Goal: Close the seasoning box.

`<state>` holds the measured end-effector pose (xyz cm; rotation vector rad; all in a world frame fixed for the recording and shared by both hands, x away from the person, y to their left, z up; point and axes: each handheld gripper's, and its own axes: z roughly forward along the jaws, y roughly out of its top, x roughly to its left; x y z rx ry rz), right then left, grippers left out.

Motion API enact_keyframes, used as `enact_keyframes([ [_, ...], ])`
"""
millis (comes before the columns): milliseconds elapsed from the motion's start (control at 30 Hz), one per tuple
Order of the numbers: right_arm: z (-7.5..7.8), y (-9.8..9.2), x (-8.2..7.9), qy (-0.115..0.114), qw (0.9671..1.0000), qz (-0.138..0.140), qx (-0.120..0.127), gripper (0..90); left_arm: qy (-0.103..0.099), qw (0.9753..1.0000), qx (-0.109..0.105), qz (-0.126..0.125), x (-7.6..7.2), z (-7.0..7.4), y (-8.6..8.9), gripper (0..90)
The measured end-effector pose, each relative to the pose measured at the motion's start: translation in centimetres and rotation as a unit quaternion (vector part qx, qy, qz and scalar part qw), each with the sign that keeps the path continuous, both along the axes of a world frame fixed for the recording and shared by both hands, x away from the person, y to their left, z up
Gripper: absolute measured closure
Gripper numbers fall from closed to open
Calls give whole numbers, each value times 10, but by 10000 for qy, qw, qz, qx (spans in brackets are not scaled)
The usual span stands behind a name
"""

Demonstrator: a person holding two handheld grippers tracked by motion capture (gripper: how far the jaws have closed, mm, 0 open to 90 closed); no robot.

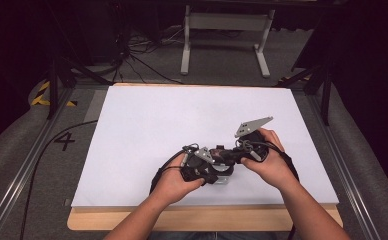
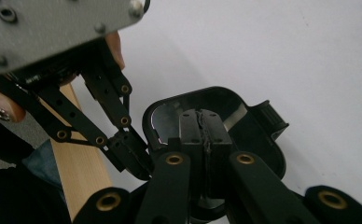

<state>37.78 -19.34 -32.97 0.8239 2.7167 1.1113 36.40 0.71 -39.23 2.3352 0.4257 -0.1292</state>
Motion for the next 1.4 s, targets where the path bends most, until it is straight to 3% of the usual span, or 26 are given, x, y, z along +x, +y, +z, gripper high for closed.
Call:
enact_keyframes([
  [333,-18,2,-5,114,9998,35,-149,896,11,10000,7,-9,0,0,0,898],
  [600,-19,2,-6,27,9999,40,-152,897,21,10000,53,1,0,0,0,898],
  [800,-16,2,-7,-23,9999,13,-109,871,35,10000,-47,15,-1,6,4,896],
  [900,-9,-2,-6,-151,9999,-61,-38,859,20,9998,-134,135,-3,12,9,889],
  [967,-3,-6,-4,-219,9997,-106,60,832,-107,9996,-136,212,-3,18,16,884],
  [1133,12,-20,-1,-390,9982,-314,328,753,-235,9975,-353,561,0,35,42,870],
  [1300,20,-35,0,-534,9962,-532,447,709,-370,9944,-464,872,4,47,66,858],
  [1400,23,-51,3,-627,9939,-742,520,671,-437,9901,-534,1223,8,52,83,855],
])
